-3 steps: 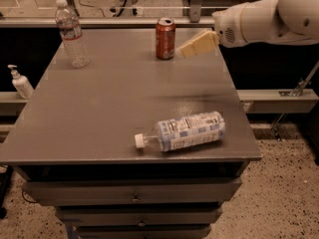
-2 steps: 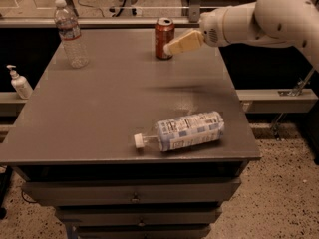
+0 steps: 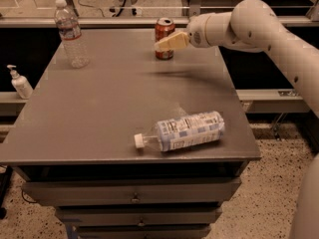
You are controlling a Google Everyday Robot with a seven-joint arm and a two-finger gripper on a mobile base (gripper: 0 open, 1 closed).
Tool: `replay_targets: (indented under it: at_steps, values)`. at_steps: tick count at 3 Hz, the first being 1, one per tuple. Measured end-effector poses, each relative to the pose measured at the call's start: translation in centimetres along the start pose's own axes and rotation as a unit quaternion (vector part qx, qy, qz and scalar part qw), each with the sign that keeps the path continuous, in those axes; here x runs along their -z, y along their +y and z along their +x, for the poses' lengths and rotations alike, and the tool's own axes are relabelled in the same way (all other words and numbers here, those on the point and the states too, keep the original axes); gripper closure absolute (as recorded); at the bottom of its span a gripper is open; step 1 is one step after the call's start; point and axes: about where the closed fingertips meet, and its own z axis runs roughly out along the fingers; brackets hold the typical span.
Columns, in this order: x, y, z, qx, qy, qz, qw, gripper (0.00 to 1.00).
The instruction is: Move coke can near blue plastic bottle
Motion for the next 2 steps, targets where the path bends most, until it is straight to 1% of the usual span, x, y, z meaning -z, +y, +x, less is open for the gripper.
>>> replay_targets:
  at_steps: [1,2]
  values:
    - [-2.4,-1.0,0.4,-0.01,-0.008,0.001,0.9999,0.0]
    - [-3.8,-1.1,0.6,-0.026,-0.018,-0.006,0.9995,0.16]
